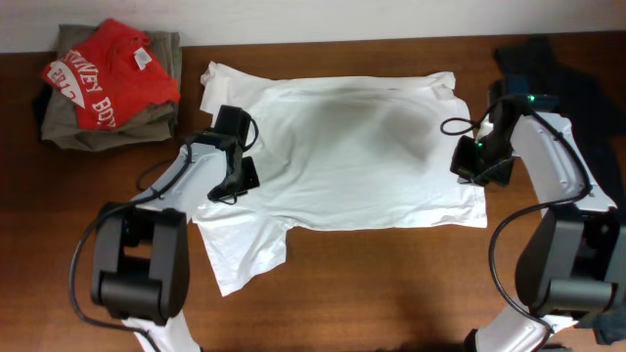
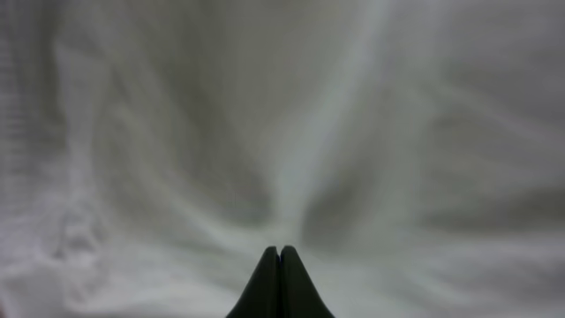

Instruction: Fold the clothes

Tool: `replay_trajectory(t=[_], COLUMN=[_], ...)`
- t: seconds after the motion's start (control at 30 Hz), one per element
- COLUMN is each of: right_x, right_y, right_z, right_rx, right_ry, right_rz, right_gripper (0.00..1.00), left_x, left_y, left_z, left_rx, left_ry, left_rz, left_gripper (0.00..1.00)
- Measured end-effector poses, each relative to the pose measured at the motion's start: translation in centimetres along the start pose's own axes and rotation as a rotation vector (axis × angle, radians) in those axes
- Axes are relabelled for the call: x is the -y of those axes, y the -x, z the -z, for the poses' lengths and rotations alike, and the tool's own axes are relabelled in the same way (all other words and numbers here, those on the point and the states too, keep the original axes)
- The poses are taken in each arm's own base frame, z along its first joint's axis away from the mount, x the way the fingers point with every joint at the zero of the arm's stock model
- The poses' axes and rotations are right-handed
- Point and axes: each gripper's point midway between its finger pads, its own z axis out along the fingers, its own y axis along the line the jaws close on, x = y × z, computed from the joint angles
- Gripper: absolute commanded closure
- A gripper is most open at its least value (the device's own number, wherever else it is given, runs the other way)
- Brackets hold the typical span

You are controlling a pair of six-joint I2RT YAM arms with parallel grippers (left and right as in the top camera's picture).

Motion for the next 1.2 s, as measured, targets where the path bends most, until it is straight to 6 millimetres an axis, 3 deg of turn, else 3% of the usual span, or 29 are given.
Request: replay_trajectory(t=[0.13, 0.23, 0.3, 0.4, 0.57, 0.7, 0.83, 0.9, 0.93, 0.97, 1.0, 1.03, 1.1, 1.17, 1.2], right_x=[-1.7, -1.4, -0.6, 0.2, 0.6, 1.5, 4.9, 6.4, 6.5, 6.6, 6.4, 5.8, 4.2, 1.7, 0.6], right_y=[0.3, -0.3, -1.5, -2.3, -2.8, -4.7, -8.2, -8.5, -8.1, -7.3, -6.5, -5.1, -2.6, 0.0, 0.8], right_z=[-1.4, -3.4, -5.9, -8.4, -8.4, -8.4, -7.5, -6.2, -5.4, -3.9, -2.9, -1.5, 0.4, 2.3, 2.8], right_rx=[0.036, 0.032, 0.014, 0.030, 0.023, -0.048, -0.135, -0.097, -0.062, -0.005, 0.034, 0.083, 0.149, 0.226, 0.248], right_ry=[0.017, 0.017, 0.011, 0.008, -0.008, -0.051, -0.239, -0.316, -0.315, -0.307, -0.291, -0.263, -0.196, -0.084, -0.034], right_rz=[0.033, 0.018, -0.005, -0.056, -0.113, -0.157, -0.266, -0.300, -0.301, -0.295, -0.279, -0.251, -0.214, -0.173, -0.152], right_gripper=[0.96, 0.96, 0.96, 0.96, 0.96, 0.96, 0.96, 0.92, 0.72, 0.31, 0.02, 0.01, 0.01, 0.01, 0.01], left_x=[-2.3, -4.3, -5.4, -6.1, -6.7, -7.9, -9.1, -10.0, -10.1, -10.2, -10.0, -9.5, -8.7, -6.2, -5.5], left_y=[0.7, 0.2, -0.2, -1.5, -3.1, -6.6, -8.3, -7.8, -7.2, -6.3, -5.3, -3.4, -0.8, 4.4, 5.6], left_z=[-1.3, -1.4, -1.3, -1.1, -0.8, -0.1, 1.2, 3.1, 4.2, 5.9, 7.1, 8.2, 9.5, 10.5, 10.8], left_rx=[-0.026, -0.070, -0.102, -0.154, -0.218, -0.356, -0.411, -0.352, -0.304, -0.228, -0.160, -0.051, 0.073, 0.267, 0.314], left_ry=[0.018, 0.039, 0.055, 0.081, 0.117, 0.199, 0.273, 0.308, 0.300, 0.273, 0.242, 0.183, 0.111, -0.034, -0.074], left_rz=[0.055, 0.097, 0.121, 0.137, 0.186, 0.252, 0.293, 0.326, 0.339, 0.352, 0.364, 0.358, 0.336, 0.276, 0.249], left_gripper=[1.00, 0.99, 1.00, 0.99, 0.99, 1.00, 0.99, 0.99, 0.85, 0.45, 0.15, 0.01, 0.01, 0.01, 0.01])
